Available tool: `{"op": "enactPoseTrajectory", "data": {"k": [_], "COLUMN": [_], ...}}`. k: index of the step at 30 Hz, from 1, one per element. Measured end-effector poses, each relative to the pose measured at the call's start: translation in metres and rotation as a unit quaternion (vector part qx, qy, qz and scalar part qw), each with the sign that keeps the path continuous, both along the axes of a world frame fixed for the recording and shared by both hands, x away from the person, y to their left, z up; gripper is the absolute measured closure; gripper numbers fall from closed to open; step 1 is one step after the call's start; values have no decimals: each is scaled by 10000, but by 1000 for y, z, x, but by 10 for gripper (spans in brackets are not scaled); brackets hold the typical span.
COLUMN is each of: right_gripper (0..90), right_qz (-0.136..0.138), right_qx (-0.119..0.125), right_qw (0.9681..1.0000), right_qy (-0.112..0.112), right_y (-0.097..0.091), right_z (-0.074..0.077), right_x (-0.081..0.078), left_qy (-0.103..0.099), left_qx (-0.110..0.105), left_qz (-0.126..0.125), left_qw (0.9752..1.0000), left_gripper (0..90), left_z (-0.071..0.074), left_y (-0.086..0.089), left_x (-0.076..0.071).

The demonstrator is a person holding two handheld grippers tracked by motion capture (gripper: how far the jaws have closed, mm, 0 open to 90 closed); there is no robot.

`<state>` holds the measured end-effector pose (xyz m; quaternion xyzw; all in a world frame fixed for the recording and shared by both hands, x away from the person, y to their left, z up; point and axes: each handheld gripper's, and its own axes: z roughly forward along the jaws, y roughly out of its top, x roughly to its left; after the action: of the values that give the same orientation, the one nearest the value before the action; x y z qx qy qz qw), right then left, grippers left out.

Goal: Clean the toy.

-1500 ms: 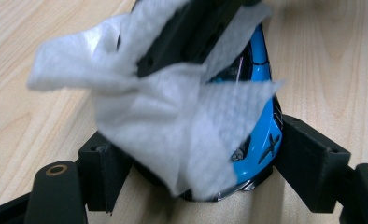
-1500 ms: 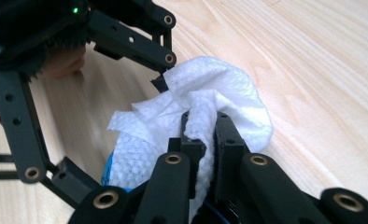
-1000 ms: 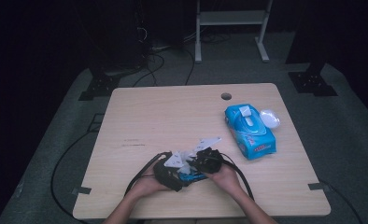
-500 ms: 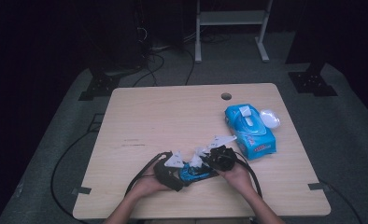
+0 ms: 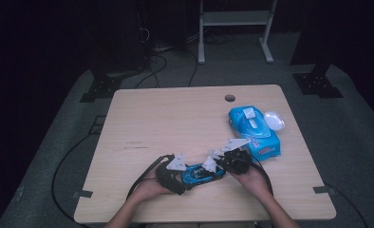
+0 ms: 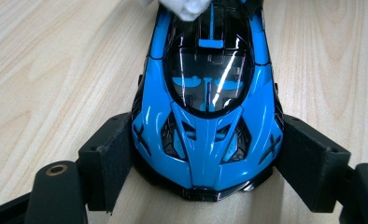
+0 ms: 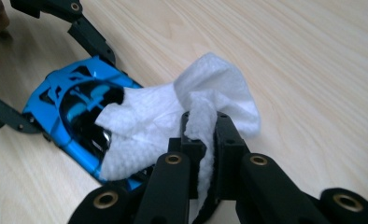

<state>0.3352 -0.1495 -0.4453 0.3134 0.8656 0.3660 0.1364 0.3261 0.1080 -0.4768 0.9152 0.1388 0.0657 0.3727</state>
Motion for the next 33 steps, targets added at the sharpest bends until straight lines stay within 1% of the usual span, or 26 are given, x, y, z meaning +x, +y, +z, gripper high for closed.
{"op": "enactPoseTrajectory", "data": {"k": [3, 5, 6, 7, 8, 9, 10, 12, 13, 14, 16, 17, 18, 19, 20, 21, 22, 23, 24, 25, 26, 28, 30, 31, 33], "right_gripper": [845, 845, 845, 845, 845, 845, 845, 845, 845, 845, 845, 845, 845, 844, 839, 836, 826, 797, 741, 741, 670, 589, 550, 538, 540], "right_qz": [-2, 139, 201, 240, 276, 299, 257, 96, 72, 62, 83, 129, 150, 249, 410, 462, 462, 507, 535, 535, 563, 588, 626, 623, 599], "right_qx": [57, 173, 237, 210, 119, 86, 52, -142, -144, -90, -54, 37, 88, 99, 68, -60, -143, -153, -147, -147, -94, -26, -14, -7, 3], "right_qw": [10000, 9997, 9995, 9995, 9995, 9995, 9996, 9998, 9998, 9999, 9999, 9999, 9998, 9996, 9987, 9984, 9984, 9981, 9979, 9979, 9979, 9979, 9976, 9978, 9980], "right_qy": [-62, -60, -16, -41, -109, -113, -94, -134, -110, -73, -99, -100, -66, 72, 307, 314, 287, 329, 345, 345, 291, 269, 279, 247, 205], "right_y": [4, 10, 14, 17, 19, 18, 15, 8, 3, -2, -10, -14, -18, -20, -21, -21, -20, -19, -17, -17, -14, -11, -7, -4, 0], "right_z": [-4, -4, -3, -3, -2, -1, -1, 0, 1, 3, 9, 12, 15, 17, 17, 16, 15, 13, 12, 12, 13, 13, 11, 9, 5], "right_x": [-5, -6, -7, -8, -8, -7, -6, -5, -4, -5, -8, -10, -11, -11, -11, -12, -13, -13, -12, -12, -11, -10, -8, -8, -8], "left_qy": [2, 1, -9, -8, -13, -15, -21, -15, -21, -23, -29, -31, -38, -38, -49, -51, -66, -69, -76, -76, -80, -79, -68, -65, -58], "left_qx": [12, 0, 3, 2, -7, -6, 3, 1, 8, 9, 10, 8, 12, 11, 20, 12, 37, 49, 57, 57, 59, 51, 37, 34, 27], "left_qz": [3, 17, 17, 18, 15, 8, -3, -1, -8, -9, -18, -15, -19, -16, -21, -11, -31, -29, -30, -30, -29, -36, -40, -41, -35], "left_qw": [10000, 10000, 10000, 10000, 10000, 10000, 10000, 10000, 10000, 10000, 10000, 10000, 10000, 10000, 10000, 10000, 10000, 10000, 10000, 10000, 9999, 9999, 10000, 10000, 10000], "left_gripper": [239, 241, 241, 241, 241, 241, 241, 241, 241, 241, 241, 242, 242, 241, 241, 241, 241, 242, 242, 242, 242, 242, 242, 242, 243], "left_z": [0, 0, 0, 0, 0, 0, 0, 0, 0, 0, 0, 0, 0, 0, 1, 1, 1, 1, 1, 1, 1, 1, 1, 1, 1], "left_y": [0, 0, 0, 0, 0, 0, 1, 0, 0, 0, 0, 0, 0, 0, 0, -1, -1, -1, -1, -1, -1, -1, -1, -2, -2], "left_x": [0, 0, 0, 0, 0, 0, 0, 0, 0, 0, 0, 0, 0, 0, -1, -1, -1, -1, -1, -1, -1, -1, -1, -1, -1]}}
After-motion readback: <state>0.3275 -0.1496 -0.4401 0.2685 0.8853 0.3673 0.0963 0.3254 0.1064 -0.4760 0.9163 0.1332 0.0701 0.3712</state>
